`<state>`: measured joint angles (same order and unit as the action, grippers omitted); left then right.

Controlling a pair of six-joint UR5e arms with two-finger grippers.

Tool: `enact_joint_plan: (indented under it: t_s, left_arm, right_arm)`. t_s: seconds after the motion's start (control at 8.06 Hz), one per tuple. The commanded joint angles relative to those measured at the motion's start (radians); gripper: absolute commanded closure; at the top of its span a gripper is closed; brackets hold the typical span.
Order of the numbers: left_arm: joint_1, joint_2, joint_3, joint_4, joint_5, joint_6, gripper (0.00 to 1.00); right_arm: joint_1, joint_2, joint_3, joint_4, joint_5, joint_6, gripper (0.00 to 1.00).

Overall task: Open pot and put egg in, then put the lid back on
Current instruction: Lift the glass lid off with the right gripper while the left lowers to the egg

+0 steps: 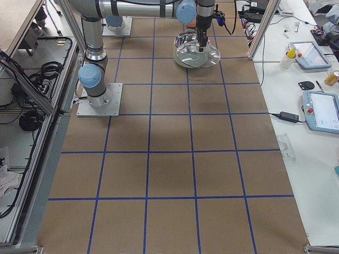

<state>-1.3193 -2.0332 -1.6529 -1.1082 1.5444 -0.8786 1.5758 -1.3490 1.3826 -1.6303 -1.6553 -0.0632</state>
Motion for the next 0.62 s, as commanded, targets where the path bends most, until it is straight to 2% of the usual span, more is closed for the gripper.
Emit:
enact_joint_plan:
  t_s: [0.0,0.25,0.5]
  left_arm:
    - [0.000,-0.019,-0.004,0.046,0.000,-0.006,0.24]
    - [0.000,-0.027,-0.005,0.048,0.002,-0.011,0.24]
    - [0.000,-0.027,-0.005,0.048,0.005,-0.016,0.24]
  right_arm:
    - [-0.120,-0.009,0.004,0.024,-0.012,-0.162,0.94]
    - [-0.178,-0.010,0.047,0.018,0.000,-0.228,0.97]
    - [-0.180,-0.010,0.049,0.018,0.000,-0.233,0.97]
